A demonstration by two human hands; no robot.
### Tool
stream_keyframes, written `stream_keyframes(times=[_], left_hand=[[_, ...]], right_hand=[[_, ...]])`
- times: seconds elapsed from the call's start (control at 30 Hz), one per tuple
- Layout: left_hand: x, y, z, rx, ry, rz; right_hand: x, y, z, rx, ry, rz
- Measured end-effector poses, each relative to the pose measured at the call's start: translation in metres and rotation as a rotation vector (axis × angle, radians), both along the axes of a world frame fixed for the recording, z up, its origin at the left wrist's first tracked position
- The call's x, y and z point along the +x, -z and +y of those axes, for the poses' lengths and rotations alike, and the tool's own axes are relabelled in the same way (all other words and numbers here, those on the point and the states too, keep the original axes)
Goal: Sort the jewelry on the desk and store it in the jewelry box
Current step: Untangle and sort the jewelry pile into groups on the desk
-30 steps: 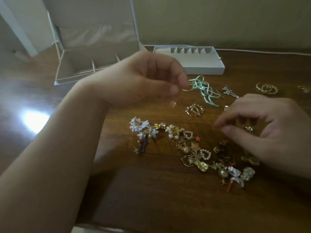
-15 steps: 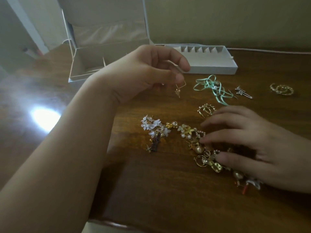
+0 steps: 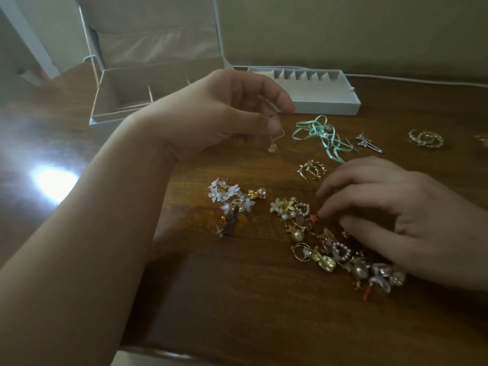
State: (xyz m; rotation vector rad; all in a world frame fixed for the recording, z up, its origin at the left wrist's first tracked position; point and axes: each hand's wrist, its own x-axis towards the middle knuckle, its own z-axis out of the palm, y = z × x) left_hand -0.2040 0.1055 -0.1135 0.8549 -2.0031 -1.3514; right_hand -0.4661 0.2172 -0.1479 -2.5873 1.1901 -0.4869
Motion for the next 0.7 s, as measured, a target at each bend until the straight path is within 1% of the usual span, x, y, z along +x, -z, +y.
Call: stream_keyframes(times=[0.03, 0.07, 0.13, 0.2, 0.27, 0.43, 0.6, 0.7], left_hand=[[-0.0003, 0.0002, -0.0001, 0.001, 0.003, 0.001], [-0.0004, 0.0004, -0.0003, 0.004, 0.007, 0.002], [-0.0007, 0.0008, -0.0007, 0.009, 0.015, 0.001], [-0.0012, 0.0009, -0.0008, 0.007, 0.02, -0.009], [-0.0016, 0.0012, -0.001, 0.005, 0.021, -0.014], [-0.0029, 0.001, -0.0001, 0.012, 0.022, -0.009], [-0.0046, 0.0018, 0.0006, -0.01, 0.021, -0.049], [-0.0053, 0.0021, 0.0008, 0.004, 0.022, -0.051]], right_hand=[[0.0123, -0.0056, -0.008, 0.029, 0.049, 0.028], [0.0136, -0.0083, -0.0074, 0.09, 0.036, 0.041], [0.0118, -0.0063, -0.0097, 0.032, -0.002, 0.093], [0.0062, -0.0059, -0.0102, 0.081, 0.014, 0.117], [0.0076, -0.0017, -0.0105, 0.067, -0.014, 0.155], [0.0073, -0.0027, -0.0114, 0.126, -0.01, 0.122], [0.0094, -0.0021, -0.0098, 0.118, -0.02, 0.074], [0.0096, -0.0084, -0.0085, 0.114, -0.005, -0.011]])
